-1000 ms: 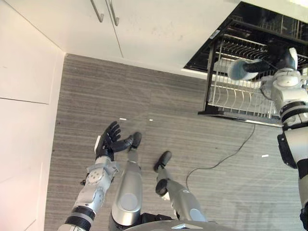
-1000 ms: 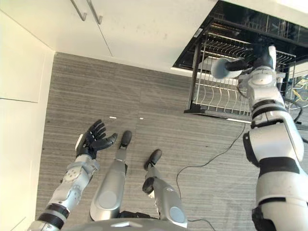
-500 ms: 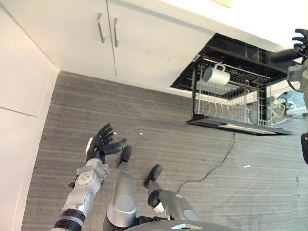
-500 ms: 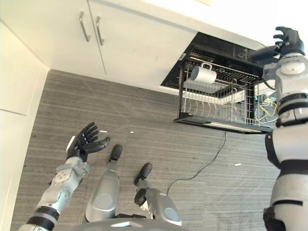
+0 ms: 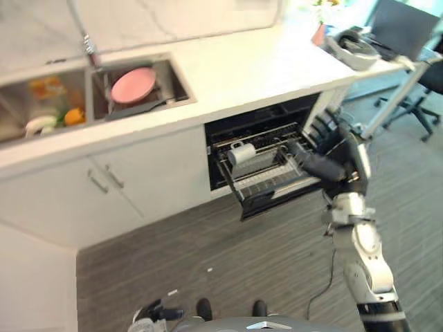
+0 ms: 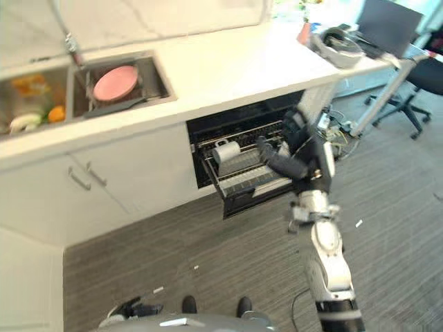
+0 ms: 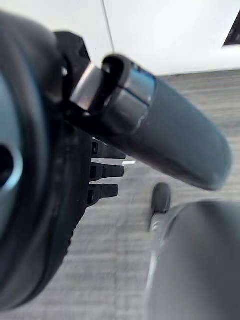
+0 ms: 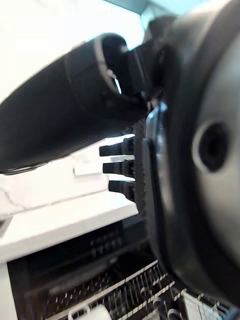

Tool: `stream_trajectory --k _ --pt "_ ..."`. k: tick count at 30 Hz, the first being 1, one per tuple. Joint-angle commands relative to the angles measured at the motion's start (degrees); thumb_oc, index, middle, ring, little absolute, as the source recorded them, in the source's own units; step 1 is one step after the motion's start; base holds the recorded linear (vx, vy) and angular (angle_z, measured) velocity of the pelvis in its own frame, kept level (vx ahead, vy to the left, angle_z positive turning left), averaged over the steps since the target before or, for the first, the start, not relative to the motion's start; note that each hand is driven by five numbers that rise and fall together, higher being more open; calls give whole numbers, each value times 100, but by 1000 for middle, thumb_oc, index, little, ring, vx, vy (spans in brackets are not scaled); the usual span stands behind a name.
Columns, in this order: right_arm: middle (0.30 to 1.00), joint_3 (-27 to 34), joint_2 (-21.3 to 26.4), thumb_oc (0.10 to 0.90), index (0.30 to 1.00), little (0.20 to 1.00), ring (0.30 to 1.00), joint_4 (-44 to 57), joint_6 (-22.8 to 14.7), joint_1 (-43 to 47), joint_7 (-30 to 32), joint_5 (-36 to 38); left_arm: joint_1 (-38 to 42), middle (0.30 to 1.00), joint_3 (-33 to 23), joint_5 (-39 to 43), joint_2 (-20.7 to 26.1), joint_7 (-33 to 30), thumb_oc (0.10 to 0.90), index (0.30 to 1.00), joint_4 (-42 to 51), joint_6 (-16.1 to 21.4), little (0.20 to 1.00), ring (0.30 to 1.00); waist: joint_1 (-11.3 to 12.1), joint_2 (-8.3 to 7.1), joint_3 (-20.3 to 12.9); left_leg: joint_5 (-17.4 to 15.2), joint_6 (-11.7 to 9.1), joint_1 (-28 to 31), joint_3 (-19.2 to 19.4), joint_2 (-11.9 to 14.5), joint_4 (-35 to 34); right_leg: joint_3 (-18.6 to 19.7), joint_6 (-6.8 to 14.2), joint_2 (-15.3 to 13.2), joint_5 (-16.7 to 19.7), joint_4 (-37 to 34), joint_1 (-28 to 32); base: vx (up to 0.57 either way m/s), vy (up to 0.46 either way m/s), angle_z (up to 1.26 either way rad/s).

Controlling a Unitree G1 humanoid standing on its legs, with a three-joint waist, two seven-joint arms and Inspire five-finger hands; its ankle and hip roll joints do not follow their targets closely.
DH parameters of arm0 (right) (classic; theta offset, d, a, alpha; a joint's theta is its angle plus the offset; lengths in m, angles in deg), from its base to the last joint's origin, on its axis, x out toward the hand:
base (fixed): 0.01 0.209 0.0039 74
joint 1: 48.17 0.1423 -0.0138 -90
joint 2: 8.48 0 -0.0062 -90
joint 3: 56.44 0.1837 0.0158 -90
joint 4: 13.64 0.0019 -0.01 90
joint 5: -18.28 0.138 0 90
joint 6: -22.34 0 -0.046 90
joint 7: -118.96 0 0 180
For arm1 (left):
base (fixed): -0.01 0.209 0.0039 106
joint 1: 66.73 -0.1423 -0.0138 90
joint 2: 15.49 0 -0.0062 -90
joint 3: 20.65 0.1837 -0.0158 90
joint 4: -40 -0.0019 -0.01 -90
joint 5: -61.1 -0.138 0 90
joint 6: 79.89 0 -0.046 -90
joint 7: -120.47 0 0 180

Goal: Place the dishes in the dishwasher.

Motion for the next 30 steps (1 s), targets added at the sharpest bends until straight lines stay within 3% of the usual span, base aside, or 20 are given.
stream_trajectory --k 1,6,9,10,12,13,14,16,18,20,22,23,24,26,27,28,29,30 --pt "900 307 -57 800 900 900 900 585 -736 872 -413 425 149 900 355 -706 268 -161 800 900 -388 123 900 900 223 -52 30 -303 -345 238 -168 378 24 -269 317 -150 -425 200 201 48 -36 -13" --pt "900 201 48 800 900 900 900 505 -831 975 -356 388 162 900 169 -688 270 -241 800 900 -568 120 900 900 216 62 47 -304 -400 344 -134 456 24 -211 256 -87 -485 200 236 42 -71 -2" --pt "900 5 17 800 900 900 900 476 -846 1162 -405 535 194 900 -55 -365 302 -324 800 900 -542 176 900 900 296 41 193 -340 -458 208 -151 569 538 -198 157 -29 -552 230 247 -1 -124 -6" --pt "900 -77 51 800 900 900 900 476 -845 1295 -404 527 202 900 -100 -273 312 -349 800 900 -497 202 900 900 346 -5 286 -424 -474 -21 -201 585 997 -190 100 -26 -598 231 252 -34 -118 -12" --pt "900 -213 171 800 900 900 900 467 -841 1462 -399 500 226 900 -130 -35 298 -362 800 900 -406 251 900 900 533 -94 519 -249 -508 -746 -399 537 2327 -177 -45 -22 -663 217 385 12 -208 1" --pt "900 -182 265 800 900 900 900 514 -808 1499 -388 411 229 900 -113 142 221 -346 800 900 -390 286 900 900 753 -126 668 -20 -532 -1261 -456 329 2978 -266 -79 -117 -818 176 633 124 -166 13" --pt "900 -148 286 800 900 900 900 516 -799 1520 -375 376 250 900 -99 146 197 -347 800 900 -415 289 900 900 821 -112 700 16 -537 -1592 -359 296 2961 -318 -50 -146 -903 149 743 220 -59 20" --pt "900 -34 292 800 900 900 900 603 -818 1508 -340 212 182 900 -187 143 102 -373 800 900 -543 266 900 900 999 -61 592 90 -451 -1999 6 411 2208 -326 38 -128 -1071 107 963 339 92 41" --pt "900 -6 301 800 900 900 900 581 -869 1433 -299 74 78 900 -166 60 -11 -411 800 900 -637 234 900 900 1122 -13 484 520 -494 -2097 578 560 1075 -351 156 -118 -1187 107 1180 450 139 -2" --pt "900 -25 336 800 900 900 900 497 -834 1450 -252 -58 81 900 -157 -105 -11 -423 800 900 -724 169 900 900 1164 -8 391 721 -464 -2164 1072 626 466 -407 270 -163 -1290 107 1409 400 147 -3" --pt "900 -58 362 800 900 900 900 447 -768 1500 -258 -156 70 900 -167 -173 -10 -410 800 900 -764 153 900 900 1212 -8 334 819 -457 -2121 1085 630 407 -420 309 -209 -1307 107 1511 284 137 29" --pt "900 -86 390 800 900 900 900 449 -664 1558 -310 -280 -11 900 -249 -232 -20 -388 800 900 -817 159 900 900 1251 -45 210 772 -357 -1884 962 518 356 -440 386 -278 -1317 107 1622 549 330 -4" --pt "900 -85 455 800 900 900 900 388 -645 1602 -303 -656 -33 900 -229 -571 63 -407 800 900 -936 167 900 900 1334 -258 8 832 -170 -1599 801 166 212 -543 539 -652 -1294 575 1598 549 330 -4" --pt "900 -83 457 800 900 900 900 388 -645 1605 -302 -657 -29 900 -229 -572 62 -406 800 900 -937 167 900 900 1353 -242 -2 843 -164 -1612 813 188 207 -522 540 -637 -1267 563 1577 241 182 -7" --pt "900 -51 445 800 900 900 900 386 -649 1599 -319 -702 -45 900 -159 -740 58 -387 800 900 -973 154 900 900 1361 -330 -75 730 -76 -1490 788 18 169 -522 622 -807 -1039 754 1493 110 120 -11" --pt "900 -51 445 800 900 900 900 386 -649 1599 -319 -702 -45 900 -159 -740 58 -387 800 900 -973 154 900 900 1361 -330 -75 730 -76 -1490 788 18 169 -522 622 -807 -1039 754 1493 273 322 8" --pt "900 -22 390 800 900 900 900 272 -661 1553 -281 -786 -31 900 -56 -956 118 -356 800 900 -984 128 900 900 1321 -454 -147 516 83 -1274 796 -253 108 -503 806 -1215 -406 1430 1305 244 345 10" --pt "900 17 396 800 900 900 900 192 -667 1525 -219 -857 38 900 91 -1122 166 -351 800 900 -934 133 900 900 1257 -480 -139 376 190 -1132 766 -429 100 -509 855 -1452 59 2036 1159 452 522 28"
